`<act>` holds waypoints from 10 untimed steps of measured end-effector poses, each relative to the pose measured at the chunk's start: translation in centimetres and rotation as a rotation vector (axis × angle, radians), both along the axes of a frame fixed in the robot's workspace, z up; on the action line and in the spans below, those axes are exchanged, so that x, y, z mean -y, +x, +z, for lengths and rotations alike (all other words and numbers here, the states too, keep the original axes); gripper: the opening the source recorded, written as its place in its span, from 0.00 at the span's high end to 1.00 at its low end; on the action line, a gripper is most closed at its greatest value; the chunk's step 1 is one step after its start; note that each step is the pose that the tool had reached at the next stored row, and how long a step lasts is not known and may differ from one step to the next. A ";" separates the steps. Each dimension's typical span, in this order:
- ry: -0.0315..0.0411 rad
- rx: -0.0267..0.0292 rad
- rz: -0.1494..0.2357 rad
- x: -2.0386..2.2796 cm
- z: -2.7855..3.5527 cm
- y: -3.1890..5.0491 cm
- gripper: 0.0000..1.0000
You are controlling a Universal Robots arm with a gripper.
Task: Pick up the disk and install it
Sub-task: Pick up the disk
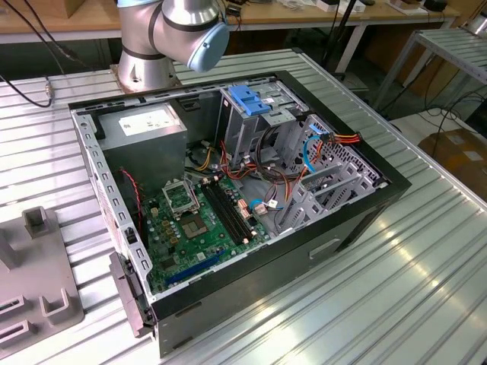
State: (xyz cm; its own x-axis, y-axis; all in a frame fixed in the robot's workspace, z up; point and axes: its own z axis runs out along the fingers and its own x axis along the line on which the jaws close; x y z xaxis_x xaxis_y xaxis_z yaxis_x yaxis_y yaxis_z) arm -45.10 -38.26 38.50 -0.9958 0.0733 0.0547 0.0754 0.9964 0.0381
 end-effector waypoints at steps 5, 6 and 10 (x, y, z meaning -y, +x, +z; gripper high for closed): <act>0.0007 0.0000 0.083 0.01 0.00 0.01 0.90; 0.0007 0.0000 0.109 0.00 0.00 0.00 0.90; 0.0007 -0.0001 0.185 0.01 0.01 0.00 0.90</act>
State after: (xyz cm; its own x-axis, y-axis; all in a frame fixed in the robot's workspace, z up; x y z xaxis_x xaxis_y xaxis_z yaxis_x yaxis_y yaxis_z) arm -45.10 -38.27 38.50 -0.9922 -0.1116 0.0548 -0.1095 0.9932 0.0388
